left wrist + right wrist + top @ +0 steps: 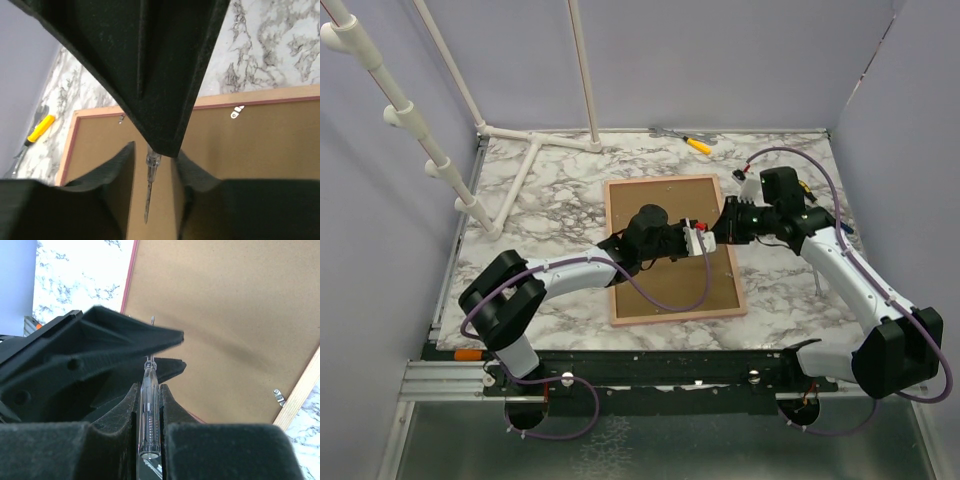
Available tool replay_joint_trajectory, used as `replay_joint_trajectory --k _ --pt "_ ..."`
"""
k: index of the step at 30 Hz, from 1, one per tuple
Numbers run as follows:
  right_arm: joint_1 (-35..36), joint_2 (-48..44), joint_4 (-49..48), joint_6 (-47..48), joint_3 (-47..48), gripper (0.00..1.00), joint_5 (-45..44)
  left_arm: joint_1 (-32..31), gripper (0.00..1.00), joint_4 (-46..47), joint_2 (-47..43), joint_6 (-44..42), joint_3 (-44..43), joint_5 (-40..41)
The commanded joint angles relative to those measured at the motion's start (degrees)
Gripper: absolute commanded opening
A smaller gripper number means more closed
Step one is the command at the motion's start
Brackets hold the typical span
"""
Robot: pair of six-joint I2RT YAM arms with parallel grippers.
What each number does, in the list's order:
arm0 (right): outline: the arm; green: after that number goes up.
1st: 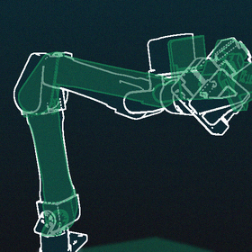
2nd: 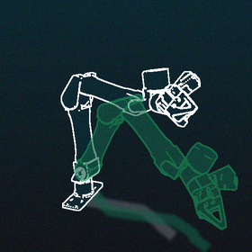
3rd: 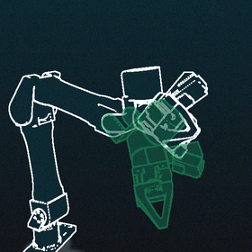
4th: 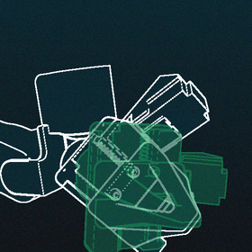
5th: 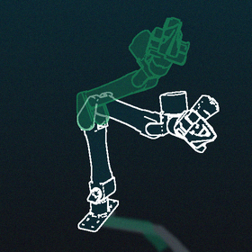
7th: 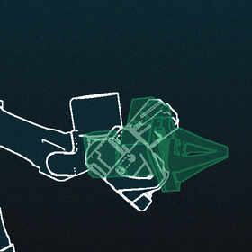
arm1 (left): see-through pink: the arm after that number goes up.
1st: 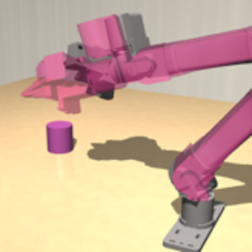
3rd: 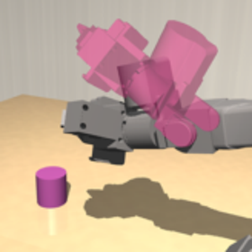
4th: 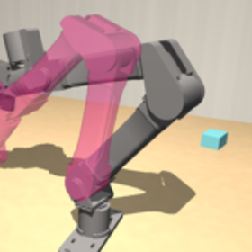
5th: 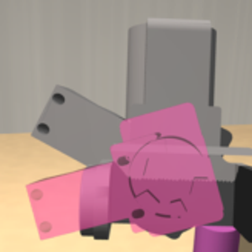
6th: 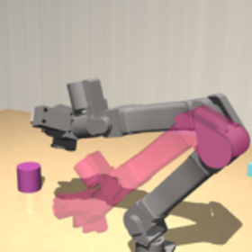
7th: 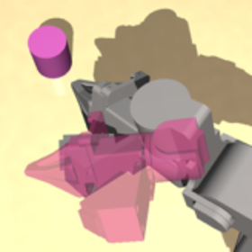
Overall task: Take the photo out of the frame
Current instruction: Adjust the screwdriver.
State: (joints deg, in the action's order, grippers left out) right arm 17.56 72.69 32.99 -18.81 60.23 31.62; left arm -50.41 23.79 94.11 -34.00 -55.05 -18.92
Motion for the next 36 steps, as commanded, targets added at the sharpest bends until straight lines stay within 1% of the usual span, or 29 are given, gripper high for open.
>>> replay_joint_trajectory --k 1,3,4,6,8,13,15,18,20,22,24,25,28,29,32,34,36 --pt "0.02 -1.56 -0.58 -0.03 -1.21 0.03 1.25 -0.99 0.22 -2.68 1.2 -1.7 -2.37 -1.78" --pt "0.02 -2.14 -1.1 -0.24 -1.66 0.11 0.9 -1.08 0.05 -3.57 1.42 -2.01 -2.6 -2.34" --pt "0.02 -2.68 -1.58 -0.45 -2.06 0.18 0.6 -1.07 0.0 -3.71 1.35 -2.03 -2.54 -2.61" --pt "0.02 -4.37 -3.23 -0.89 -3.29 0.28 -0.02 -1.06 0.0 -3.73 1.22 -1.68 -2.09 -3.21" --pt "0.02 -6.53 -5.19 -1.56 -4.69 0.35 -1.6 -1.08 0.0 -3.7 1.09 -0.68 -1.77 -3.38" --pt "0.02 -12.42 -12.24 -3.13 -8.89 0.41 -4.38 -0.99 0.0 -1.39 0.79 6.14 -1.36 -2.25" --pt "0.02 -14.71 -15.79 -3.08 -10.72 0.42 -5.14 -0.93 0.0 0.97 0.53 11.27 -1.19 -1.04" --pt "0.02 -18.68 -22.41 -2.91 -13.59 0.45 -6.83 -0.98 0.0 5.17 0.17 22.07 -1.12 1.64" --pt "0.03 -21.47 -27.3 -2.94 -15.89 0.51 -8.55 -1.0 0.0 7.05 0.21 29.43 -1.32 3.01" --pt "0.02 -23.96 -31.75 -3.34 -18.2 0.61 -10.55 -0.98 0.0 8.39 0.27 35.44 -1.66 4.06" --pt "0.02 -25.95 -36.89 -3.76 -20.4 0.68 -12.08 -0.93 0.0 9.23 0.29 41.0 -2.09 5.19" --pt "0.02 -26.95 -38.98 -4.04 -21.5 0.69 -12.65 -0.96 0.0 9.71 0.31 44.08 -2.23 5.94" --pt "0.06 -28.19 -44.2 -4.74 -24.08 0.7 -12.84 -0.99 0.0 11.88 0.4 51.46 -2.26 6.53" --pt "0.02 -28.36 -46.08 -5.08 -24.9 0.67 -12.39 -1.0 0.0 13.22 0.34 53.09 -2.03 6.32" --pt "0.02 -28.39 -50.68 -6.01 -26.95 0.54 -10.24 -0.98 0.0 17.5 -0.22 56.74 -0.35 6.09" --pt "0.04 -27.78 -52.14 -6.6 -27.41 0.52 -9.06 -1.0 0.0 20.23 -0.76 58.28 1.15 6.03" --pt "0.02 -27.15 -52.73 -6.68 -27.49 0.52 -8.16 -1.0 0.0 21.2 -1.28 59.4 1.71 5.95"
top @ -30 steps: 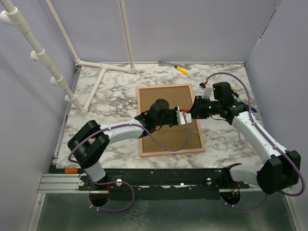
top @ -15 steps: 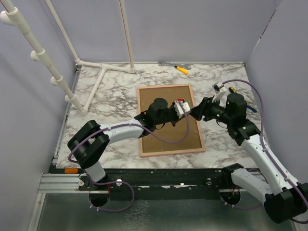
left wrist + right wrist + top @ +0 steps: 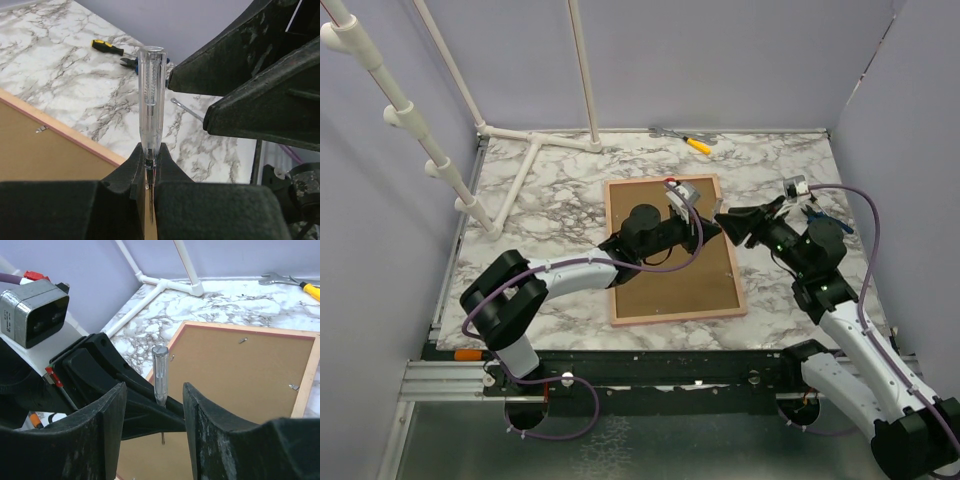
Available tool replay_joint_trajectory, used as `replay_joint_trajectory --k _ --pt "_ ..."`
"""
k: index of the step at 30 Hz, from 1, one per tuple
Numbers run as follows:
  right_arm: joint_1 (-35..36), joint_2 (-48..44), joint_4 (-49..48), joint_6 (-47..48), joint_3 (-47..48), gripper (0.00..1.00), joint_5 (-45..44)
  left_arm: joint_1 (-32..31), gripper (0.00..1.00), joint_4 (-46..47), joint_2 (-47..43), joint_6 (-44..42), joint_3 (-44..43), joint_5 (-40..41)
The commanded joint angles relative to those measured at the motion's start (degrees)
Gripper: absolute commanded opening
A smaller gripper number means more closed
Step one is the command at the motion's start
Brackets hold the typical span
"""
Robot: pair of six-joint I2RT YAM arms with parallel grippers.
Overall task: Take the photo out of the frame
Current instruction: Adjust the screwdriver.
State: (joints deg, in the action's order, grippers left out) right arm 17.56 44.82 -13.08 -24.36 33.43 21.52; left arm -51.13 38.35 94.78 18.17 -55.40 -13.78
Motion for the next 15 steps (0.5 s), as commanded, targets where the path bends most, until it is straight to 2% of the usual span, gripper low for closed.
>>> replay_joint_trajectory --k 1,15 --pt "0.02 0.91 -6.99 -1.2 -0.84 0.51 2.12 -0.24 0.0 6.86 -2.13 7.64 2.19 0.66" --pt "0.02 2.6 -8.29 -2.32 -1.44 0.5 2.81 -0.2 0.0 7.82 -4.35 7.67 3.6 -2.6"
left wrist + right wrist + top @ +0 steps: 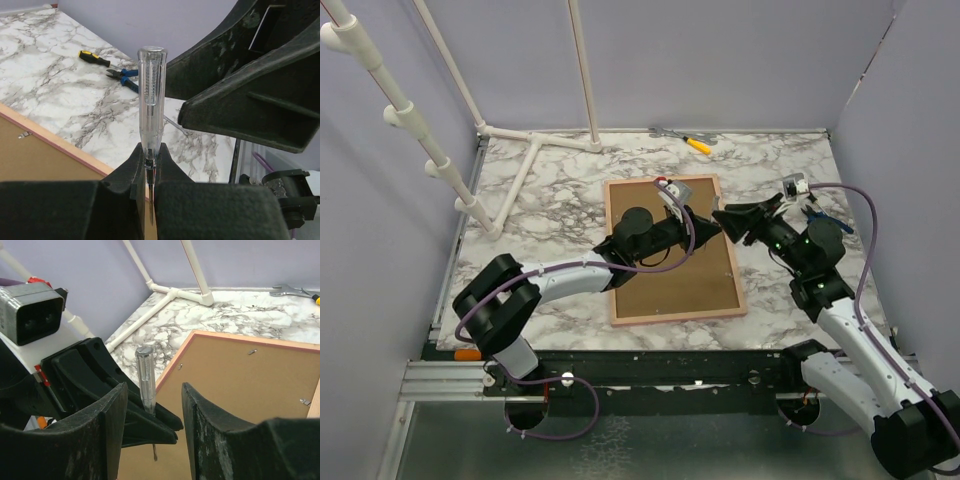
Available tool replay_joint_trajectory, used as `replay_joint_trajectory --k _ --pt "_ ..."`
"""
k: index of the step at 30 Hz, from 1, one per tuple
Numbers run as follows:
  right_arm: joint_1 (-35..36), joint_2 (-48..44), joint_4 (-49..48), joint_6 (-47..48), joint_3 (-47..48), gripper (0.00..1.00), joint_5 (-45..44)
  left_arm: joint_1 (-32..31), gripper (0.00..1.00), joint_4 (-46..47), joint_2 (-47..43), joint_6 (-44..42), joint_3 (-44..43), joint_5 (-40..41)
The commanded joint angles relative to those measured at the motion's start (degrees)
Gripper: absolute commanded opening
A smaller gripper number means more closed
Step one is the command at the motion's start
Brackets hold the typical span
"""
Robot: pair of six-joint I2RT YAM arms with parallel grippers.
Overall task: Take the photo out of the frame
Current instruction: Adjust the screwdriver.
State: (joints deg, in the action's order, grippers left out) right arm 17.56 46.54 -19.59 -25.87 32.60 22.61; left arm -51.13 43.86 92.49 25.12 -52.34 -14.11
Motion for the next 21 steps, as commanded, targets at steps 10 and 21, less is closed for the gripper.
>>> replay_joint_trajectory --k 10,21 --pt "0.02 3.49 -3.78 -1.66 0.07 0.37 6.95 -0.28 0.0 2.38 -1.96 1.07 -0.02 -4.39" --pt "0.02 5.1 -0.89 -0.84 1.35 0.06 6.67 -0.28 0.01 2.37 -1.44 1.07 -0.6 -6.1"
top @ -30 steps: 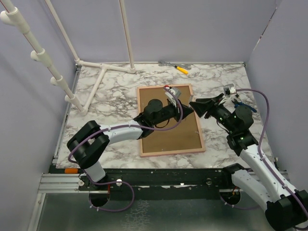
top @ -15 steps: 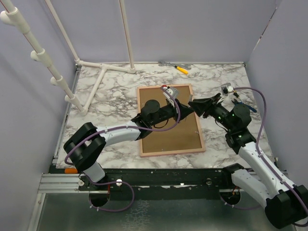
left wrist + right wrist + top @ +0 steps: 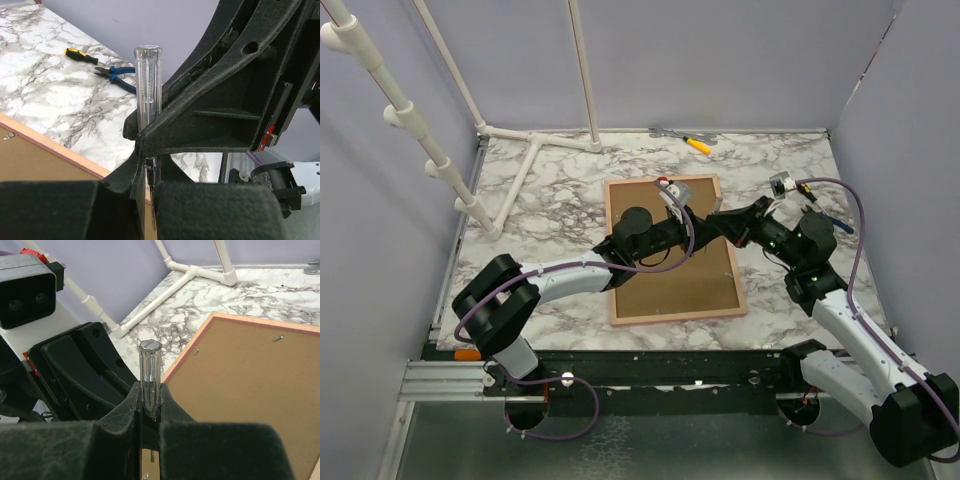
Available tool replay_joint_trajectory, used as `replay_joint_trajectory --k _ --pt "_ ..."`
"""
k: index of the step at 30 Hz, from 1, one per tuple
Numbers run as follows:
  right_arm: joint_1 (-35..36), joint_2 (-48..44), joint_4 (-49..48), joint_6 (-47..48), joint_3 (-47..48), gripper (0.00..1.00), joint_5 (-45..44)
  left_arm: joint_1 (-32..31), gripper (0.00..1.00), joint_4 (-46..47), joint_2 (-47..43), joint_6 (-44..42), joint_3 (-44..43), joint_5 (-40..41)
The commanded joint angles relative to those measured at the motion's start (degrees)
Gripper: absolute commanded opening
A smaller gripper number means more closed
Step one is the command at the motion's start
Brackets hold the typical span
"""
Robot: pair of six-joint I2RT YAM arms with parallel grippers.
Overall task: Take the photo out of the frame
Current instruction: Adjust the screwdriver.
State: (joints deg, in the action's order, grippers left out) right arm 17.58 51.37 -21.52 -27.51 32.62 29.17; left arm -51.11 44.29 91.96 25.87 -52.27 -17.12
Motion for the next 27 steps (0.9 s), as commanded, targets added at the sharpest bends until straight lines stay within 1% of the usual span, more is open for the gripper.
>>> replay_joint_trajectory --k 1,2,5,8,10,12,14,16,17,19,21,23,25,27 --pt "-0.01 0.04 1.47 1.13 1.43 0.03 -0.39 -0.3 0.04 1.96 -1.17 0.18 -0.45 -3.17" --pt "0.04 -0.17 1.99 1.48 1.51 0.01 -1.08 -0.28 0.09 1.94 -1.45 0.15 -0.1 -3.18" --pt "-0.01 -0.65 3.7 2.58 1.85 0.01 -3.13 -0.17 0.27 1.62 -3.11 -0.02 1.45 -2.85" --pt "-0.01 -0.5 6.56 3.84 2.87 0.0 -5.86 -0.18 0.5 -2.39 -6.19 0.7 2.58 -0.28" --pt "-0.01 -0.21 8.16 4.48 3.46 0.01 -7.32 -0.2 0.62 -7.77 -8.49 0.11 1.96 0.76" --pt "-0.01 0.31 8.76 5.24 3.88 0.01 -6.82 -0.14 0.79 -14.62 -10.79 -0.27 0.68 2.99" --pt "-0.01 1.04 8.61 5.93 4.12 0.01 -4.63 0.0 0.97 -22.2 -12.84 1.07 -0.85 7.21" --pt "-0.01 1.83 8.09 6.27 4.24 0.01 -2.29 0.91 0.99 -30.34 -13.93 4.9 -3.43 12.08" --pt "-0.01 2.2 7.57 6.38 4.12 0.01 -0.96 1.91 0.99 -34.78 -13.83 6.86 -5.53 12.9" --pt "0.02 2.62 5.77 6.53 3.55 0.01 1.56 4.64 0.99 -40.4 -12.7 10.53 -9.08 9.15" --pt "-0.01 2.84 3.45 6.67 2.66 0.01 3.94 7.58 0.99 -42.0 -11.32 15.61 -11.06 1.99" --pt "0.01 3.01 2.18 6.95 1.97 0.01 4.82 9.1 0.99 -40.73 -10.48 18.66 -11.82 -3.12" --pt "0.08 3.31 1.51 7.4 1.7 0.01 5.0 9.24 0.99 -39.87 -10.32 18.77 -12.39 -4.88" --pt "0.08 3.86 1.44 7.79 1.79 0.01 5.31 9.27 0.96 -39.86 -10.37 18.45 -12.74 -5.28"
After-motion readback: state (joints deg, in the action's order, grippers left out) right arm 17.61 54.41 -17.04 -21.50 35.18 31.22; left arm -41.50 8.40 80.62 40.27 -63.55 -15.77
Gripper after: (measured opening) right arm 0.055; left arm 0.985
